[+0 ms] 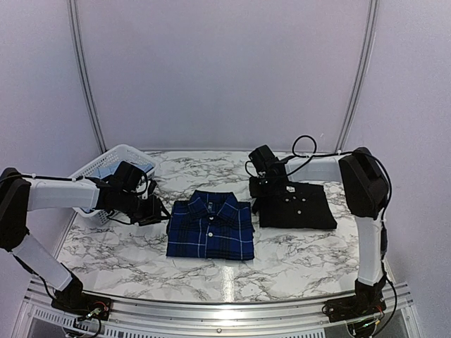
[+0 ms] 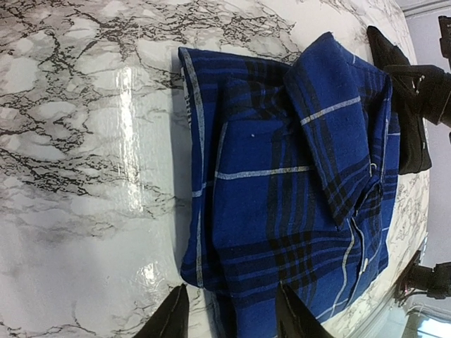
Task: Fold and stack the long sleeve shirts
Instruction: Move the square-folded shirt to the center of the board, then pick up the square-folded shirt from the center of the board.
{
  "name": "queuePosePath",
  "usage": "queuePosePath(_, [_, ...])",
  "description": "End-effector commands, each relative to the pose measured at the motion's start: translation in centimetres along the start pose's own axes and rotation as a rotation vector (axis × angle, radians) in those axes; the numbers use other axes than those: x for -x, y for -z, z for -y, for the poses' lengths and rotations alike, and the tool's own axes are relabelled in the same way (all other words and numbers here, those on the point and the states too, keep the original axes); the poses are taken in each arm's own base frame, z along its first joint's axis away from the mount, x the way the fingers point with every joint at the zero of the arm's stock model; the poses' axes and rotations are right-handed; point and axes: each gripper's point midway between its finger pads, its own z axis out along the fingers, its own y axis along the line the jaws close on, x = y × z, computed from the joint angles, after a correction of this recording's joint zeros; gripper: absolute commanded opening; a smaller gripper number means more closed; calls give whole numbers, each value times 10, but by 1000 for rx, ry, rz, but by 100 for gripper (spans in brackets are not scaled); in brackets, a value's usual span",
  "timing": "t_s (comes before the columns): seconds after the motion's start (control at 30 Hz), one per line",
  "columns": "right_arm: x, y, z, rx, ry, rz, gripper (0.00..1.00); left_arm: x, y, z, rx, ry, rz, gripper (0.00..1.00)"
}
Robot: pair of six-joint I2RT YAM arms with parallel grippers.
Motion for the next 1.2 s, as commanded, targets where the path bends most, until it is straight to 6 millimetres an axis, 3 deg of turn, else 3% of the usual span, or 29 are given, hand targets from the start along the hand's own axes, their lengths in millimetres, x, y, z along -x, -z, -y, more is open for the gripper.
queuePosePath(0.0, [28, 40, -21, 128, -4, 88, 42, 5, 2, -4, 28, -4, 7, 46])
queuePosePath(0.13, [26, 74, -35, 207, 22, 116, 54, 9, 0, -3, 29, -33, 7, 53])
queuePosePath(0.37, [-25, 100, -60, 366, 80, 94, 73, 10, -10, -2, 26, -73, -21, 72])
queuePosePath(0.63, [-72, 91, -69, 446, 99, 20, 73, 2, -30, -9, 62, -87, -67, 77])
queuePosePath(0.8, [-88, 81, -65, 445, 79, -13, 72, -5, -42, -14, 110, -96, -83, 77])
queuePosePath(1.0, [-108, 70, -77, 447, 70, -63, 66, -11, -54, -19, 169, -101, -88, 75])
queuePosePath(1.17, [-118, 68, -79, 406, 57, -80, 64, -13, -54, -29, 221, -82, -69, 71])
